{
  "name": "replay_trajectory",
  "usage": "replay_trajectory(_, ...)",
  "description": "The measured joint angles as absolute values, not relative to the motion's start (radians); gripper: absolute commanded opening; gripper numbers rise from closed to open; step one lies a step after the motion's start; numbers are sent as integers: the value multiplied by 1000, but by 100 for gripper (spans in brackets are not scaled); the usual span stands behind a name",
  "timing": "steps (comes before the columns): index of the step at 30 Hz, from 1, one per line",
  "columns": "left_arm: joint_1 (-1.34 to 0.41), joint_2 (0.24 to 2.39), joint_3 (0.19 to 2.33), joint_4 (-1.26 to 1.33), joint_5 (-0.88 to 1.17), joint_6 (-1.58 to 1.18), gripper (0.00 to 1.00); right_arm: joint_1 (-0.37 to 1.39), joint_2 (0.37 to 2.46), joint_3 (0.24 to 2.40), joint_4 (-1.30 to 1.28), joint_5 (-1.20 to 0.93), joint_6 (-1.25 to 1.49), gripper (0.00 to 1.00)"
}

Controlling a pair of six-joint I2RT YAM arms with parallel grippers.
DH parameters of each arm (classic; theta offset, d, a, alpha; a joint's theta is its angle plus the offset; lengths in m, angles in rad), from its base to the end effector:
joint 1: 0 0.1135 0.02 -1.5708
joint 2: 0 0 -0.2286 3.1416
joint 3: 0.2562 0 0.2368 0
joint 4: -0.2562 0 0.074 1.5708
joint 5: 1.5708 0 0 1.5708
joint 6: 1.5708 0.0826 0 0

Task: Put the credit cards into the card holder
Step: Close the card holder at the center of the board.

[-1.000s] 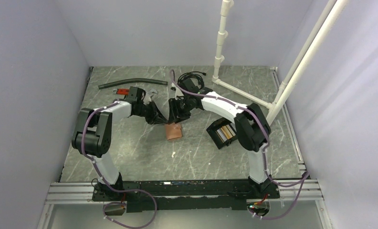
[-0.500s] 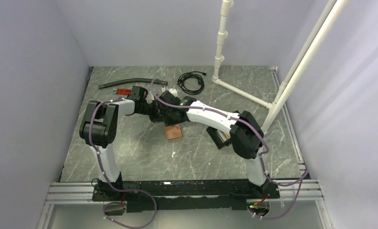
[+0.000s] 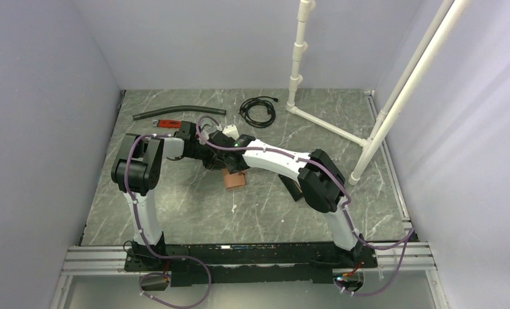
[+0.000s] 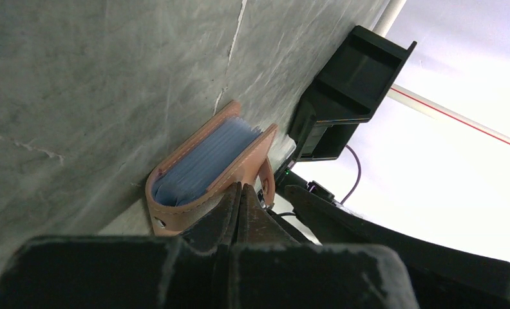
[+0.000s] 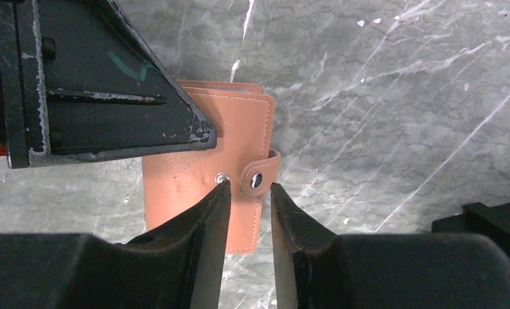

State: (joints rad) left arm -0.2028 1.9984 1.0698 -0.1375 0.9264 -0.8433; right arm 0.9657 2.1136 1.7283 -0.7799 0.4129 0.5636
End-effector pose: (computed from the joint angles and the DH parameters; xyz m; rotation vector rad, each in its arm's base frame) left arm 0.3392 -0.1372 0.0658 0.5167 -2.6554 1.5064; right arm 0.2730 0.3364 0.1412 -0.4046 2.5392 -0.0226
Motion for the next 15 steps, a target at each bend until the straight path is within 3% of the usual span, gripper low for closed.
replay_trajectory(15, -203, 1999, 1070, -139, 925, -844, 0, 966, 2151, 1735, -778, 442, 531, 22)
